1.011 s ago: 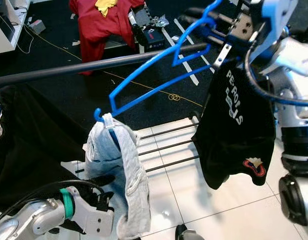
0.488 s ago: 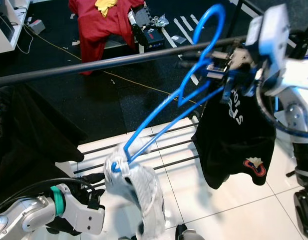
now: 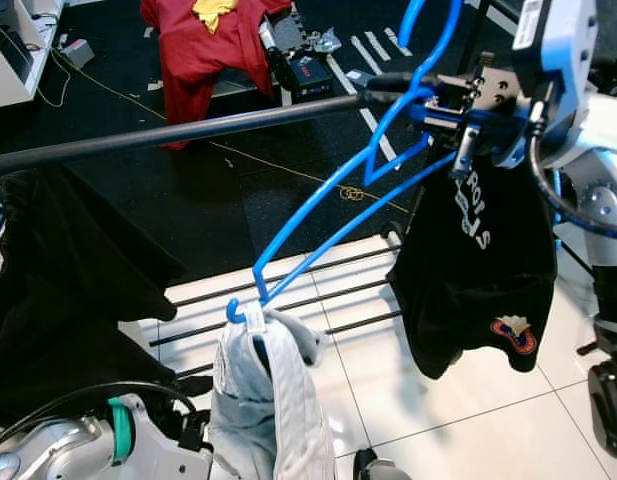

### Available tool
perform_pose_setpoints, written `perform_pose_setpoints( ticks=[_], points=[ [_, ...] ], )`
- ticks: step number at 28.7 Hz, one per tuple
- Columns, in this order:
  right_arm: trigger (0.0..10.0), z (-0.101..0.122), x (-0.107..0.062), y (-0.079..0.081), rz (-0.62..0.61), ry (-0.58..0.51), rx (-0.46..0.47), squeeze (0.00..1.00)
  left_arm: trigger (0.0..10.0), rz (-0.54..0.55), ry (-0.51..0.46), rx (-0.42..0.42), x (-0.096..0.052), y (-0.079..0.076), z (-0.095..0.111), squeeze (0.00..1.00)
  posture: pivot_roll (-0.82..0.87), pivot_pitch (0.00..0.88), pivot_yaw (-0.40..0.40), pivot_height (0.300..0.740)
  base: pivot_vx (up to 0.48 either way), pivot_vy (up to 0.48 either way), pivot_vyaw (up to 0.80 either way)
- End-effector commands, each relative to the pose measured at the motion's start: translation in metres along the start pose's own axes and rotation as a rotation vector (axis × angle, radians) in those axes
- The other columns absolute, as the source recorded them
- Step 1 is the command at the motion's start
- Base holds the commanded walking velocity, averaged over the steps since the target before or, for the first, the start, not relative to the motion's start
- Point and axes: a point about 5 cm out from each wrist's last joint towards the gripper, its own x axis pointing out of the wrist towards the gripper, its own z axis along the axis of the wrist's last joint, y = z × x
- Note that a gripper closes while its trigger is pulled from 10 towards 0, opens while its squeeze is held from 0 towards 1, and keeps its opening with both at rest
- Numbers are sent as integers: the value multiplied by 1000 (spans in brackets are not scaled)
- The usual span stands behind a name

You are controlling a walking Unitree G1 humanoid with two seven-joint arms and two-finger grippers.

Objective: Hang hanger

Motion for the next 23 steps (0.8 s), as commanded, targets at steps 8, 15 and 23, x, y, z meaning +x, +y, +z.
perform_pose_setpoints(
  ticks=[8,15,23],
  points=[
    [10000,-4,10,-12,-357,-164,82,0,10000,250,-64,-487,30,22,32,0,-150,158,112,740,0,0,0],
    [10000,-26,21,-16,-623,-206,192,0,10000,316,-150,-593,45,36,53,0,-141,155,104,740,0,0,0],
    [10000,-38,40,-5,-703,-203,253,0,10000,308,-179,-538,63,43,68,0,-145,155,96,740,0,0,0]
  ],
)
